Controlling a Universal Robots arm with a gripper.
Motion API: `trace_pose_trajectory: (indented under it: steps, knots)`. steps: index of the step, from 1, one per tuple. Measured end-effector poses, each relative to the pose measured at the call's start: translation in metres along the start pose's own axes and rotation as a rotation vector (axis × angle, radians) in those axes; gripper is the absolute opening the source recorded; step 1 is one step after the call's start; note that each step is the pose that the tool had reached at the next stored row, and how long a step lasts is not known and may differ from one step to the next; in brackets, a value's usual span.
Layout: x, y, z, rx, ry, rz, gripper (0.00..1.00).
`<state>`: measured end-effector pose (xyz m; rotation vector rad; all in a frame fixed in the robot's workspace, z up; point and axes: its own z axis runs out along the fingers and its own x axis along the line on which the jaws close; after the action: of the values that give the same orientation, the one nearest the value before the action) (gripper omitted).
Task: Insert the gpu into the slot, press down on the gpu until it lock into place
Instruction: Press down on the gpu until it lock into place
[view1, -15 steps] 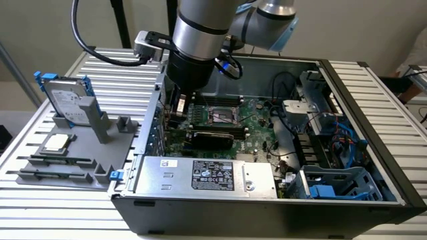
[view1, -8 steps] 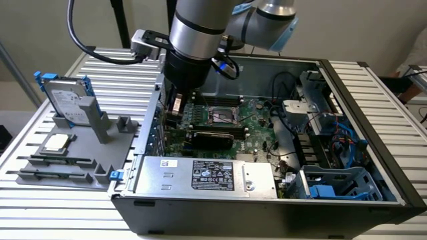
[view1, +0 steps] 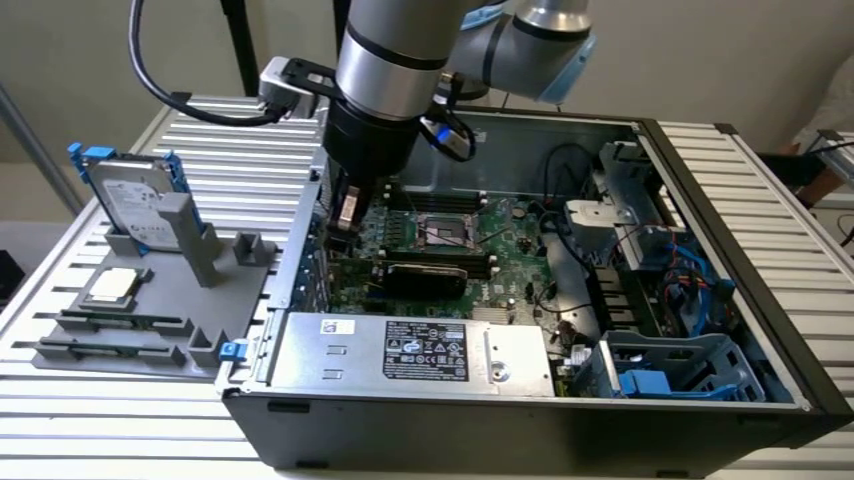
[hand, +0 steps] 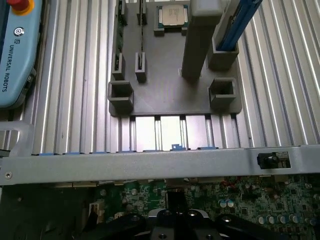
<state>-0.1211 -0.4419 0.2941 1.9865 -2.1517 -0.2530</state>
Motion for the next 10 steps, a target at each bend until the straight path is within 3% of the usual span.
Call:
trace_pose_trajectory:
  steps: [10]
  knots:
    - [0.0001, 0.0007, 0.0, -0.0092, -0.0094, 0.037, 0.11]
